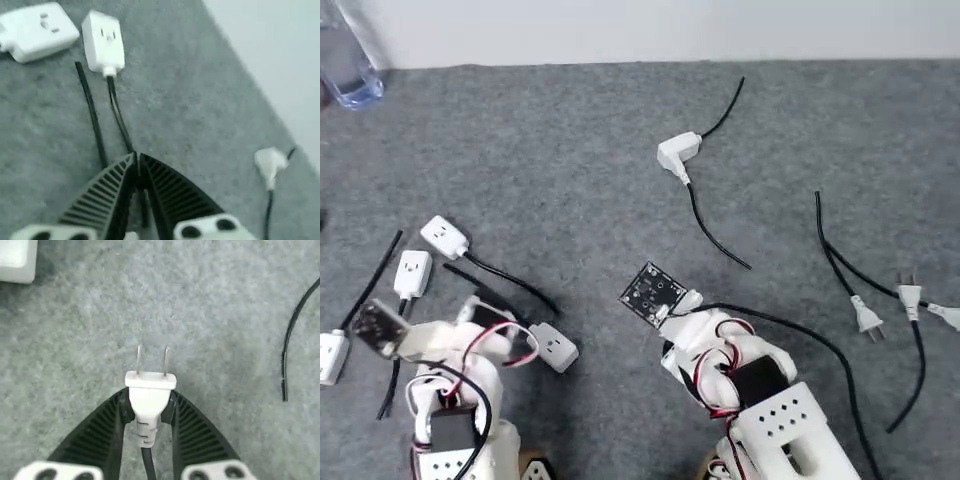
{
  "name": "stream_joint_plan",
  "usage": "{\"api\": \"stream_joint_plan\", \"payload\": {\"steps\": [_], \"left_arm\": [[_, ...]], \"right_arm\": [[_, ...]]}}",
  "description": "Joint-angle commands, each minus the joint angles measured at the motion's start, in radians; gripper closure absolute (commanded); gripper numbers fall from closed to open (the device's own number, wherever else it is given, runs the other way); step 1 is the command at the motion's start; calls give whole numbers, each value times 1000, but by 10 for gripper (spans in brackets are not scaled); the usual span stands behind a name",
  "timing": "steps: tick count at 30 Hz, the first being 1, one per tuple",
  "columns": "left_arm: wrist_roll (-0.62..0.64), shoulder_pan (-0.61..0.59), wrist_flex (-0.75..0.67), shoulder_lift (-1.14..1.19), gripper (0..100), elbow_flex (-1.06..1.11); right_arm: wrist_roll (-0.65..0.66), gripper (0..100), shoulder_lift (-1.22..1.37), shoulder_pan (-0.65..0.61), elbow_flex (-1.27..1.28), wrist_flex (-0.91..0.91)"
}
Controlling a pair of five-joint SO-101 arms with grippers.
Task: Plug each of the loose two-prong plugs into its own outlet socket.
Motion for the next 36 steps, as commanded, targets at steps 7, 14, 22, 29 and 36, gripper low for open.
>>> {"api": "stream_joint_plan", "payload": {"steps": [7,14,22,29,36], "left_arm": [[-620,-23,81,-9,984,-7],[-1162,-64,80,-9,984,-7],[-1339,-123,92,-9,984,-7],[-1548,109,187,-9,984,-7],[-1774,132,299,-9,945,-42]], "right_arm": [[-6,991,260,99,-6,-229],[-12,991,561,102,-118,-297],[-49,990,684,114,-204,-280],[-132,990,722,206,-255,-251],[-160,990,800,254,-319,-240]]}}
